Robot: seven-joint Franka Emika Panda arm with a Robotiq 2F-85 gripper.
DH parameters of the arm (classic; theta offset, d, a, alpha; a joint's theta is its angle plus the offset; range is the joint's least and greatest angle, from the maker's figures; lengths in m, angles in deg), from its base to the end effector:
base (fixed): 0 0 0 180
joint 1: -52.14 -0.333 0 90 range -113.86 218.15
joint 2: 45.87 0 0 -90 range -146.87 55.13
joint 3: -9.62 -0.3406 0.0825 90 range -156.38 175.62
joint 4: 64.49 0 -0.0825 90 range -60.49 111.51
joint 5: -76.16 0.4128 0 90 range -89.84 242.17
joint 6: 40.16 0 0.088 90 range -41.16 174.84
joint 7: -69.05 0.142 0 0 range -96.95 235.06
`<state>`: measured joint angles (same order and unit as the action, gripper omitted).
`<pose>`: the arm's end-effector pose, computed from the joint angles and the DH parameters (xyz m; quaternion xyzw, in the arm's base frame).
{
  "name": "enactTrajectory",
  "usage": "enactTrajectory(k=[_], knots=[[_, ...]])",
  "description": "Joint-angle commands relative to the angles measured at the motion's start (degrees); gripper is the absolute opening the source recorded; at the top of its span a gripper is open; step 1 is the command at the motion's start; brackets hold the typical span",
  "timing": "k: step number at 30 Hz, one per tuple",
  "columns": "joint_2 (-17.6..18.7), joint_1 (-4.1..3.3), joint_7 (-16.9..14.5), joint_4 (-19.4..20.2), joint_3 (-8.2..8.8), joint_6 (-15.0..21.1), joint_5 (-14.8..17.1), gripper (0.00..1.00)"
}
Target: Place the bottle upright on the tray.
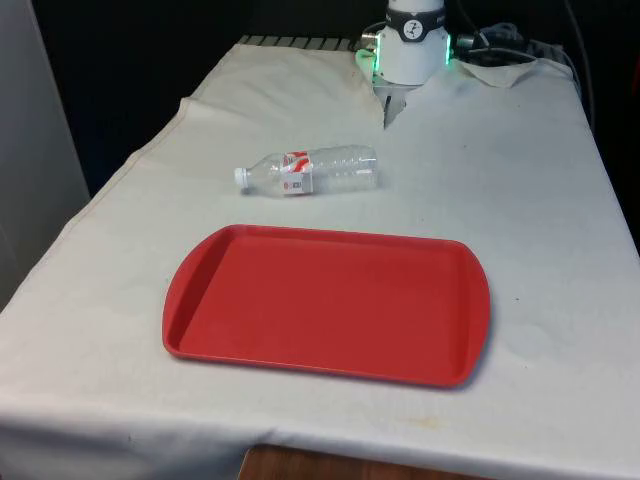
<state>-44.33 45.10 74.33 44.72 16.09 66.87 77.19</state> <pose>0.5854 0.0082 0.4549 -0.9985 0.0440 0.0327 0.0053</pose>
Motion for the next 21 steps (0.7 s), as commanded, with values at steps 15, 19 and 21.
enactTrajectory(k=[15,19,21], knots=[[-4.81,-0.06,1.26,6.25,-0.17,2.35,-0.23,1.0],[-5.84,0.0,1.55,7.68,-0.17,2.81,-0.29,1.0],[-5.96,0.0,1.2,7.91,-0.11,2.35,-0.06,1.0]])
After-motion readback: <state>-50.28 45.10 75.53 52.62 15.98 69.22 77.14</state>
